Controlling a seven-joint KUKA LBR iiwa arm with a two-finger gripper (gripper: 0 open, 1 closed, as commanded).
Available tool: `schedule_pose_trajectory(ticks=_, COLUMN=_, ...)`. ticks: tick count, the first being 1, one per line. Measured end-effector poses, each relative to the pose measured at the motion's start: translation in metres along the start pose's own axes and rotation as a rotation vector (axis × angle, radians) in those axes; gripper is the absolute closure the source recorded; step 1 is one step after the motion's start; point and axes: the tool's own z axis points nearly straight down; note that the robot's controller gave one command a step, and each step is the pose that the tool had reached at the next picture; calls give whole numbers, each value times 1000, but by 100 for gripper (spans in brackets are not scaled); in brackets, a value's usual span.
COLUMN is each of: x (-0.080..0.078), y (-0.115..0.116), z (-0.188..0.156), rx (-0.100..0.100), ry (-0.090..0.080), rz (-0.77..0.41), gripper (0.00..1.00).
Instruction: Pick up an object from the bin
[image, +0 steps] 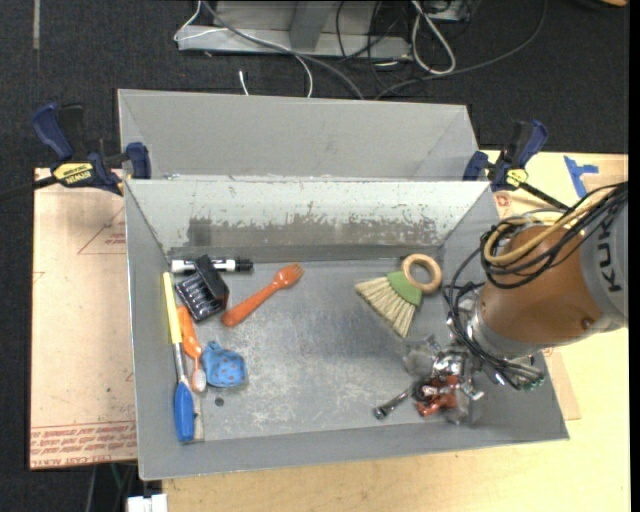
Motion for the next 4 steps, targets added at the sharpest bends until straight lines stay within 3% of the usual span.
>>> schedule_pose_trajectory(ticks=1, x=4, y=-8, z=1, rx=2, ry=0, rz=203, gripper=100)
schedule_pose_trajectory(ticks=3, x=5, y=-7, z=-11, rx=-2, ry=5, rz=203, gripper=100)
schedule_pose_trajectory(ticks=4, x=3, y=-8, z=-30, rx=1, ry=0, rz=202, gripper=100)
